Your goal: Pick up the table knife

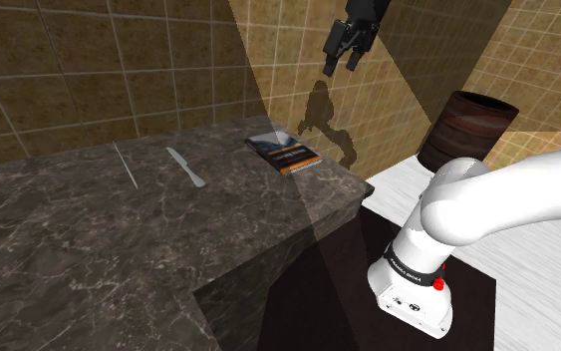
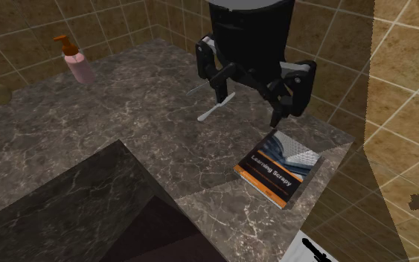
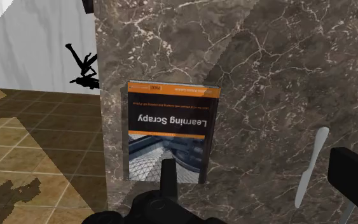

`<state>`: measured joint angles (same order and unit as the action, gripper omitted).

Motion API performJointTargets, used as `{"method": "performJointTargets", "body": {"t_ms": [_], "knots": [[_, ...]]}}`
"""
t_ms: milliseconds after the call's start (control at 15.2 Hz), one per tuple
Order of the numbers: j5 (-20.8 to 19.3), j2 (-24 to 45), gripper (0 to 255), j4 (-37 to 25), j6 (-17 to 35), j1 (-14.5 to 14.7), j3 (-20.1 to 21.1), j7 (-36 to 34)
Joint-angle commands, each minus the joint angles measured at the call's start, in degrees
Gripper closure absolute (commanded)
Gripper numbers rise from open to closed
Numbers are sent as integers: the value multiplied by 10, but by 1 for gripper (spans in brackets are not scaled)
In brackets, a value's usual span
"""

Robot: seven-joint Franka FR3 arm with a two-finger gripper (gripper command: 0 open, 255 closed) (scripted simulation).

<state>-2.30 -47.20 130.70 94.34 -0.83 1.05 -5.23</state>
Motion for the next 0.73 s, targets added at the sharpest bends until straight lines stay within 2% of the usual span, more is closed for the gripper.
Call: {"method": "performJointTargets", "body": {"t_ms": [0,660], "knots": [[0,0,0,0,0,0,0,0],[23,174,0,-22,118,9,62,-78]]}}
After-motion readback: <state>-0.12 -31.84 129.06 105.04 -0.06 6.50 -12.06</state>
